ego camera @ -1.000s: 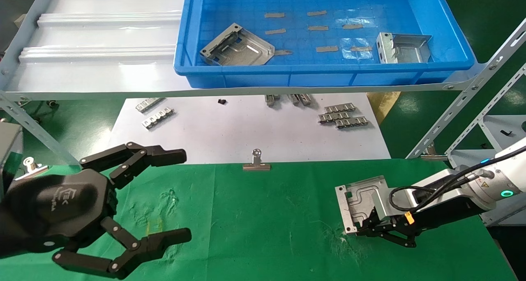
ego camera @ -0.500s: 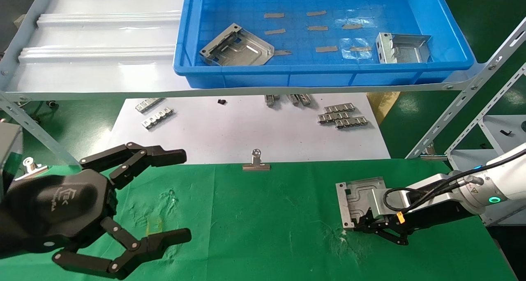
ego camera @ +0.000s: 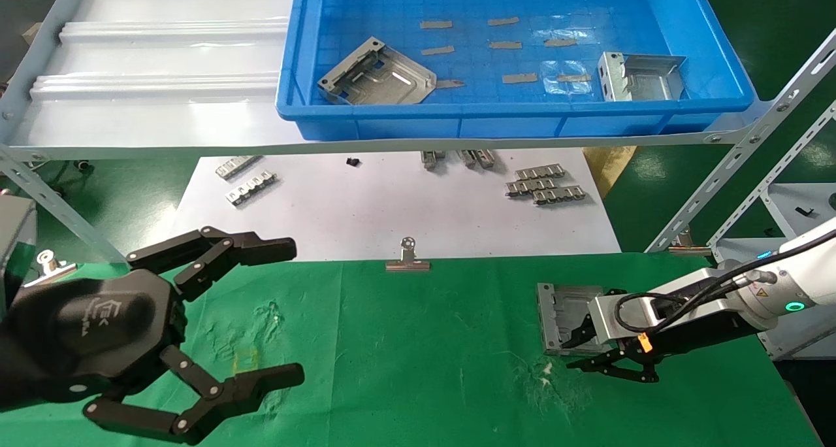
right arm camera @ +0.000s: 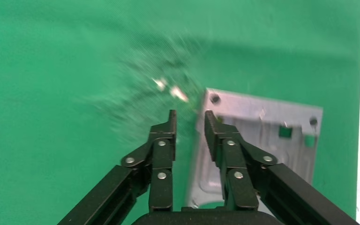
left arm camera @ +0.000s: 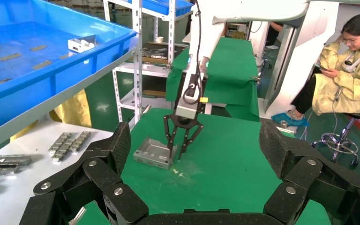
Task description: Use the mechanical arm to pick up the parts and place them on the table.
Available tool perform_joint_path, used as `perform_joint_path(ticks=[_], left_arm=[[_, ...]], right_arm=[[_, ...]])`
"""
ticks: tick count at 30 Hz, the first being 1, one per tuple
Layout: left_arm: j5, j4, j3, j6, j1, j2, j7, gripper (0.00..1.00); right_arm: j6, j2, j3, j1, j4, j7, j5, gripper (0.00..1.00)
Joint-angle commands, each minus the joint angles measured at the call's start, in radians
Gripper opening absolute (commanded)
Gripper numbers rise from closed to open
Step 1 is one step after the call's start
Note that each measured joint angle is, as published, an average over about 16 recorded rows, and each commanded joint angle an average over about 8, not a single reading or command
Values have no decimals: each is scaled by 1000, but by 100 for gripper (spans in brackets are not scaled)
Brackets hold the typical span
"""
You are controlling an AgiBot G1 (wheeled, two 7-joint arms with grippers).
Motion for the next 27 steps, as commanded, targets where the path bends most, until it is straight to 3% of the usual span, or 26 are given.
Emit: perform_joint_path(ticks=[1, 5, 15, 27], left_arm=[[0, 0, 0, 0, 0, 0, 0, 100], [0, 0, 0, 0, 0, 0, 0, 100], [0, 0, 0, 0, 0, 0, 0, 100], [0, 0, 0, 0, 0, 0, 0, 100]], right_arm=[[-38, 3, 0, 14, 3, -6, 0, 100], [-77, 27, 20, 48, 25, 15, 35, 100], [-95, 107, 107, 72, 101, 148, 199, 100], [-93, 110, 117, 61, 112, 150, 196, 100]])
